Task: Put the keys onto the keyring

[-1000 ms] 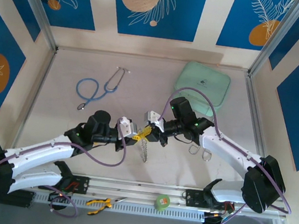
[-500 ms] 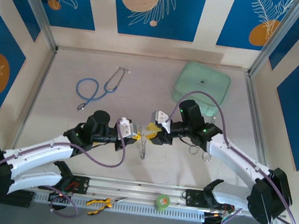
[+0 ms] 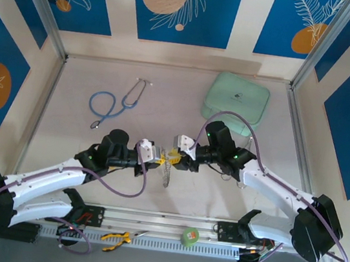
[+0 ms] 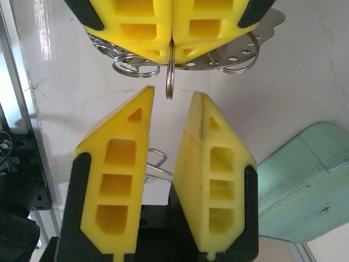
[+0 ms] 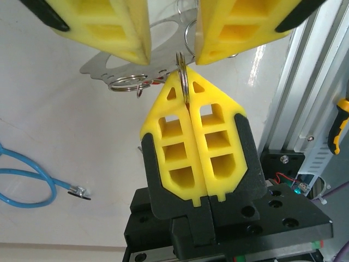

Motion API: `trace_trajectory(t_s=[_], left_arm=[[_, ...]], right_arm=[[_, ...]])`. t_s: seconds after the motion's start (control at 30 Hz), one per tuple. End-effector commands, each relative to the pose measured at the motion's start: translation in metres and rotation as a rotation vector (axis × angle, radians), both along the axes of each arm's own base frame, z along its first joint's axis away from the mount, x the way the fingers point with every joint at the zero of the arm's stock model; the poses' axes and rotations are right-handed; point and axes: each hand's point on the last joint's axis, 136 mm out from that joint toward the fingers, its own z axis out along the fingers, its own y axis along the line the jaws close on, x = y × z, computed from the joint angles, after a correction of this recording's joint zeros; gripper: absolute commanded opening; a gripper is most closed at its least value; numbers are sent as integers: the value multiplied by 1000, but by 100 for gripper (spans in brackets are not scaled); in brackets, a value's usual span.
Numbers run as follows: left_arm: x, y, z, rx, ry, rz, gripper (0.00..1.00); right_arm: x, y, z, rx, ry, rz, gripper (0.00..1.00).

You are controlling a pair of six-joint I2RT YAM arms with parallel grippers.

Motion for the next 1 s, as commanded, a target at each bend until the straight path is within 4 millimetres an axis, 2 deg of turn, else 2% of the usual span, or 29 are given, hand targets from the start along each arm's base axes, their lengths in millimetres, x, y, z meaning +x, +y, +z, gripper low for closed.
trace_trajectory(t_s=[0.0, 0.07, 0.17, 0.2, 0.27, 0.4, 0.57, 0.77, 0.9, 0.97], left_arm=[[-3, -3, 7, -24, -37, -38, 0], [-3, -3, 7, -22, -36, -37, 0], [-3, -3, 6, -20, -34, -36, 0], [-2, -3, 6, -19, -31, -32, 0], [0, -2, 6, -16, -28, -15, 0], [3, -3, 7, -20, -16, -4, 13], [3, -5, 9, -26, -9, -8, 20], [1, -5, 10, -27, -9, -17, 16], [2, -5, 13, -35, -17, -15, 8], [2, -4, 15, -43, -26, -13, 1]], right_arm=[[0, 7, 5, 16, -21, 27, 22], [-1, 8, 5, 17, -18, 32, 17], [-2, 9, 5, 18, -13, 39, 2], [-3, 8, 4, 14, -9, 43, 0], [-5, 8, 3, 10, 0, 49, 0], [-7, 9, 4, 8, 7, 58, 0], [-7, 9, 3, -3, 13, 62, 0], [-7, 8, -1, -26, 21, 61, 0], [-8, 9, -3, -42, 20, 66, 0], [-7, 9, -3, -44, 14, 64, 0]])
